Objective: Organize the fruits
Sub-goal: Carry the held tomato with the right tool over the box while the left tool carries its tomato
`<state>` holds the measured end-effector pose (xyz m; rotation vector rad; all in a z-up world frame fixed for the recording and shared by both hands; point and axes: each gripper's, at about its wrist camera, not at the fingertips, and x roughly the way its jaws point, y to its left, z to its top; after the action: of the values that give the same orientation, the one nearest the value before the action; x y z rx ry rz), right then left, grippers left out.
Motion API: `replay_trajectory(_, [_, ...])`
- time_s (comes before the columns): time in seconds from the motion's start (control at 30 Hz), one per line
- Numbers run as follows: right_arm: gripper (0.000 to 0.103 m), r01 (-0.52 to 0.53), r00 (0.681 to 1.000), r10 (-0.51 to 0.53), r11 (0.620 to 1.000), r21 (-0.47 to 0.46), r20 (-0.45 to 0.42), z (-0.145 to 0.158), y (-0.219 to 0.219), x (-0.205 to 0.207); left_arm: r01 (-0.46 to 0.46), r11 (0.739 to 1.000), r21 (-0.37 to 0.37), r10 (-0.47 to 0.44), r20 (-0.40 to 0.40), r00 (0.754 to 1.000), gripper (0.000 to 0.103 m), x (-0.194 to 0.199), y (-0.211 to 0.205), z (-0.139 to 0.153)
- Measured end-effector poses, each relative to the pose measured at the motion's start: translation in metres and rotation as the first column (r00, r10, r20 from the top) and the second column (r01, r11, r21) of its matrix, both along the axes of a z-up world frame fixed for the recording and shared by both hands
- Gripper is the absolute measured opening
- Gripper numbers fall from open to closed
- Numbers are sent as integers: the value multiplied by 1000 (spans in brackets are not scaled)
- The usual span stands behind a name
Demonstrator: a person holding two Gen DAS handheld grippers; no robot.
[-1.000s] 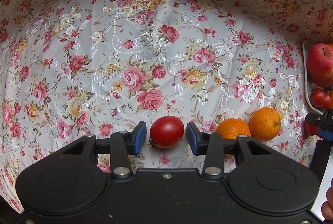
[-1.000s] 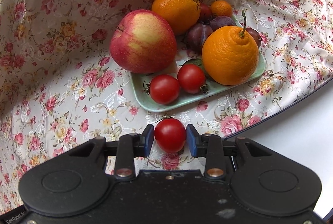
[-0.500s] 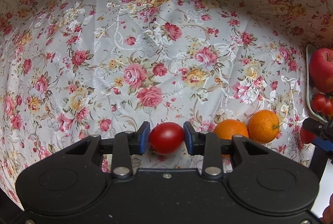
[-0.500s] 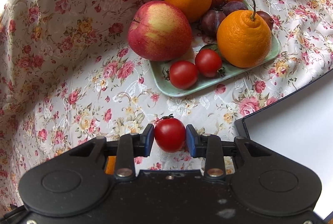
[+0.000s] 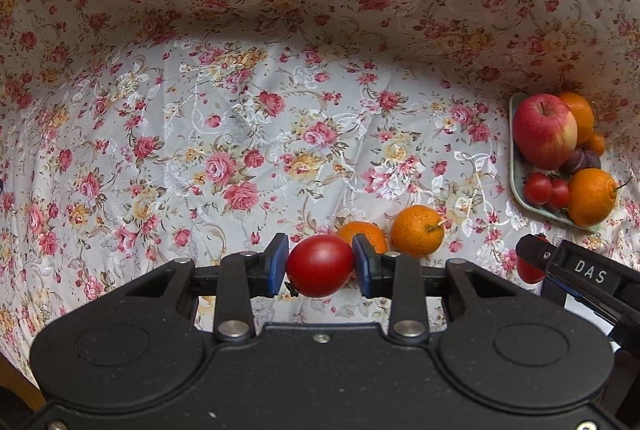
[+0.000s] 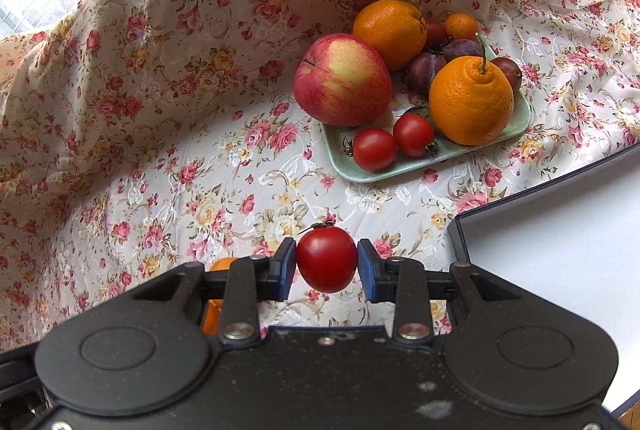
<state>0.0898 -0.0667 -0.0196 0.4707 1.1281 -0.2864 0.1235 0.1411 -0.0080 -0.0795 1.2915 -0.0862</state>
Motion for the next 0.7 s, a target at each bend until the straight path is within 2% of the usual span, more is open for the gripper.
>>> replay_trajectory(0.4, [35, -111, 994, 111, 993, -47, -13, 16, 15, -58, 61, 998, 6, -61, -3, 998, 43, -46, -22, 16])
replay_trajectory(0.7, [35, -91, 995, 90, 996, -13, -41, 22, 4, -105, 148, 989, 15, -148, -5, 989, 43, -88, -50, 19])
